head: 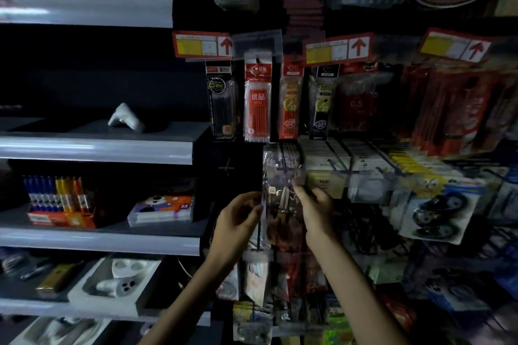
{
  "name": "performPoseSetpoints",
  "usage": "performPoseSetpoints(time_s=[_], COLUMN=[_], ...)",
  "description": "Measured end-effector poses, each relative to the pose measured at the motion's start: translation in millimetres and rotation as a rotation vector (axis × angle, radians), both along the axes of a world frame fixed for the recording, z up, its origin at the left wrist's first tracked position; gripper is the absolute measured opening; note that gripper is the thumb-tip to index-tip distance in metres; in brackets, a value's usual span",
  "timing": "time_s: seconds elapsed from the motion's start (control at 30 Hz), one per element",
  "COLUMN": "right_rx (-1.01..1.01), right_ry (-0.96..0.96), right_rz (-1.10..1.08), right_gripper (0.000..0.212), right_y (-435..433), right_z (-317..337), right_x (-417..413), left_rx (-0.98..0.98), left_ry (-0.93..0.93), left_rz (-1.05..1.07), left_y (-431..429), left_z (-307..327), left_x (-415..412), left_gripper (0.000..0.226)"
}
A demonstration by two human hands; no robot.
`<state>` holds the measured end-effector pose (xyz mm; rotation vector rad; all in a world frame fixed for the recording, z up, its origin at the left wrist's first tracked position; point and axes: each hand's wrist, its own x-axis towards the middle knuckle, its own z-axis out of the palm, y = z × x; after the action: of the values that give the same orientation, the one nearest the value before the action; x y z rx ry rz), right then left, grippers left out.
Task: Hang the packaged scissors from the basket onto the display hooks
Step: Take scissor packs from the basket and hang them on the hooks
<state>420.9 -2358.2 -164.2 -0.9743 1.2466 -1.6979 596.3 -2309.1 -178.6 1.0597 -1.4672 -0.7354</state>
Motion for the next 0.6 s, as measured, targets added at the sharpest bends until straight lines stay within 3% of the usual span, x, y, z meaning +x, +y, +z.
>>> performPoseSetpoints(time_s=[0.17, 0.27, 0.37, 0.47, 0.6], right_rx=[0.05, 0.111, 0.121, 0.078, 0.032], right_ry=[-0.018, -0.051, -0.066, -0.019, -0.026], right_rz=[-0.005, 0.017, 0.054, 0.106, 0.085], right_gripper=[0.033, 0.035, 0.021, 0.011, 0.032], right_y=[-4, -10, -9, 5, 29], right_z=[-5, -10, -16, -29, -53], right_x=[-3, -4, -8, -15, -16], left_rx=[0.161, 0.209, 0.215, 0.228, 0.209], left_ry=[-0.011, 0.081, 0.184, 0.263, 0.289], left_rz=[0.038, -0.007, -0.056, -0.066, -0.036], left_y=[-11, -12, -10, -8, -10], left_z=[-34, -39, -38, -38, -45], left_x=[-9, -20, -25, -26, -26], left_gripper=[0.049, 0.027, 0.011, 0.013, 0.024])
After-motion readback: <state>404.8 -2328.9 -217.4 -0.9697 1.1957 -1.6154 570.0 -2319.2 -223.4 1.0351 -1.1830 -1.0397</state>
